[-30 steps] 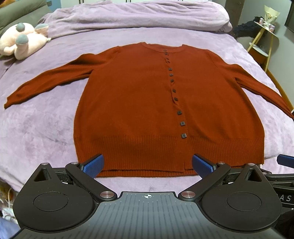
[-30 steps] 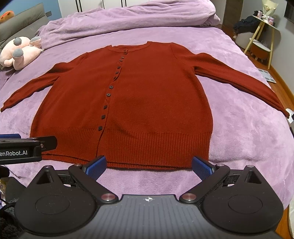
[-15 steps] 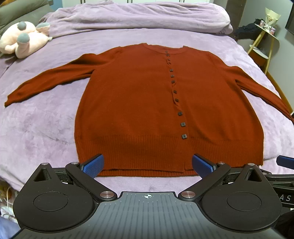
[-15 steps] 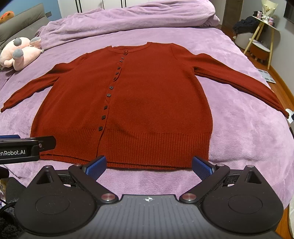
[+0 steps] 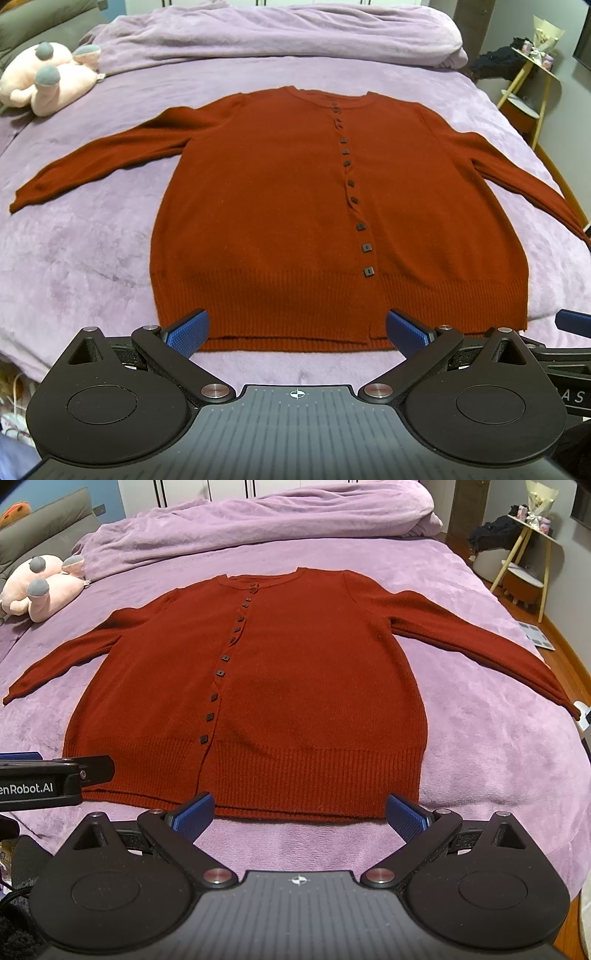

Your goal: Fold small clothes

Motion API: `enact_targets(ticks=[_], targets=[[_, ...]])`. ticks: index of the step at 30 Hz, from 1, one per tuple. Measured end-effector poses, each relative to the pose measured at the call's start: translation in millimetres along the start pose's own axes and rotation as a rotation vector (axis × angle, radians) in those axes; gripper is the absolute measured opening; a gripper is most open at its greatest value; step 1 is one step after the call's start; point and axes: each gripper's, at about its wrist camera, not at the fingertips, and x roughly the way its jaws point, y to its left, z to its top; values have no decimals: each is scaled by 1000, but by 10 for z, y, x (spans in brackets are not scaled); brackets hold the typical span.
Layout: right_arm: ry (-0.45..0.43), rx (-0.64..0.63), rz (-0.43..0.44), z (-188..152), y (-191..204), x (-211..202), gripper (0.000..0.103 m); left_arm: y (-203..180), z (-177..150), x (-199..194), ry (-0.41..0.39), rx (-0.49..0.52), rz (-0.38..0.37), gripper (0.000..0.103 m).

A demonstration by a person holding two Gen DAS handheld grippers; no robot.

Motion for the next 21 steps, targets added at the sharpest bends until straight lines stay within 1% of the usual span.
enact_targets(ticks=[21], targets=[[-6,-6,4,-6,12,-20,99,-12,-15,-37,1,-3,-6,103]])
